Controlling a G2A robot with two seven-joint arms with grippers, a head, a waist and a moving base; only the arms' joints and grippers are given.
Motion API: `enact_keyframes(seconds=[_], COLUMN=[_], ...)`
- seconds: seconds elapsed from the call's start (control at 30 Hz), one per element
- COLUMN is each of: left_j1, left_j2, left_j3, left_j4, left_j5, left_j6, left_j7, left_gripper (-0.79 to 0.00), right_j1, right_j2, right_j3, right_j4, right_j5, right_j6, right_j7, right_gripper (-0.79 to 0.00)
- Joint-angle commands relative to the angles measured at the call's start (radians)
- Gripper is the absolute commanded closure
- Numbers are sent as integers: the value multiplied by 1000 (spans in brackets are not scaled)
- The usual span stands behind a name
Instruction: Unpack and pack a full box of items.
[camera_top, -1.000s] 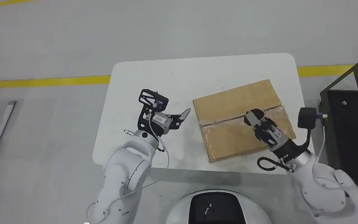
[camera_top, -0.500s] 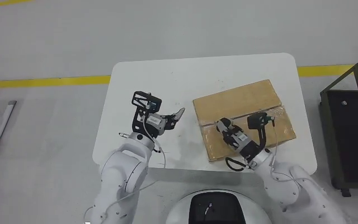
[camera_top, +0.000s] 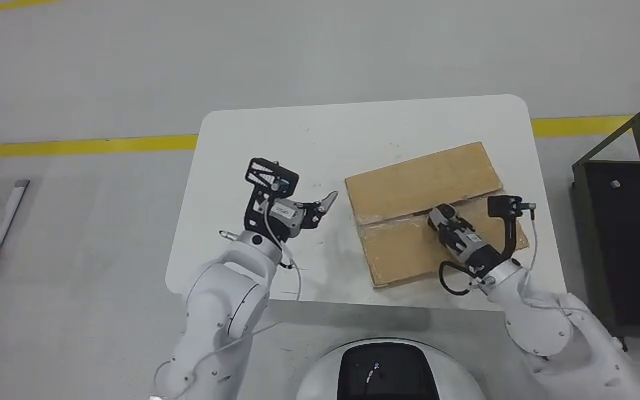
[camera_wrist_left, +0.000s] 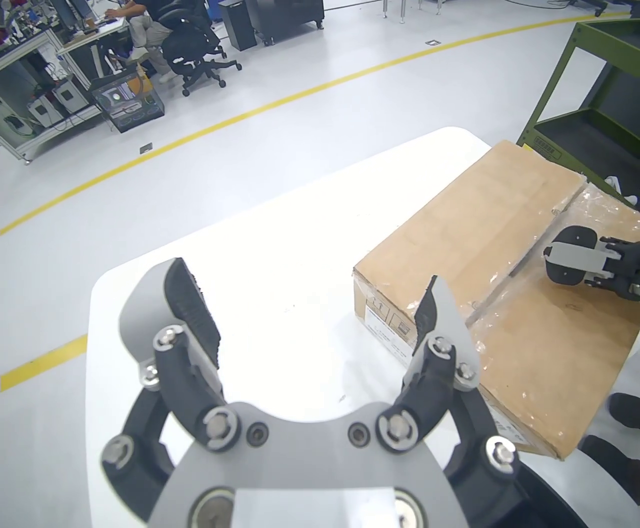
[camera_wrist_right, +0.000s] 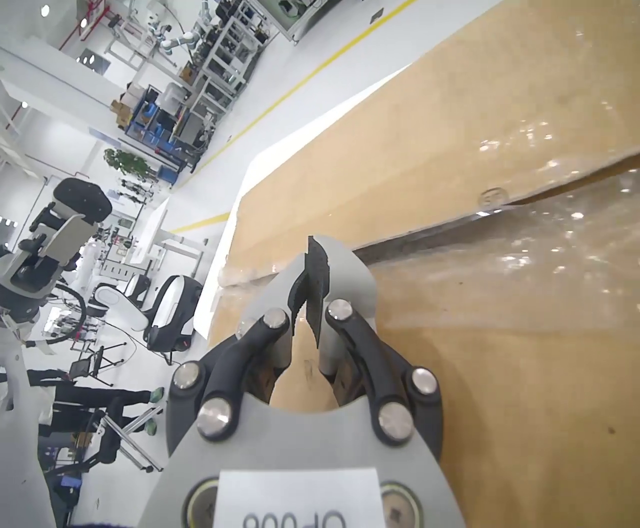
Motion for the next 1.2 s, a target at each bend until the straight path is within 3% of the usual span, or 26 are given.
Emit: enact_keyframes(seconds=[0.0,0.6,0.9,1.0,1.17], left_j1=[-2,-23,-24,-22,-22], left_j2=[0,0,1,2,2], left_j3=[5,29,32,34,39], left_j4=[4,43,47,46,43], left_j5=[0,10,11,14,28], left_j6=[1,4,4,5,7], left_j7=[1,7,1,-2,-3], left_gripper=[-785,-785,-785,-785,-785], right_j1=[-6,-64,-103,-112,-124], right_j2=[2,12,10,9,1], right_j3=[20,224,377,375,282], right_j4=[-7,10,63,116,149], right_j5=[2,92,203,162,141], right_j6=[-2,-17,-59,-62,-118], right_j7=[8,8,-106,-133,-128], right_gripper=[0,0,0,0,0])
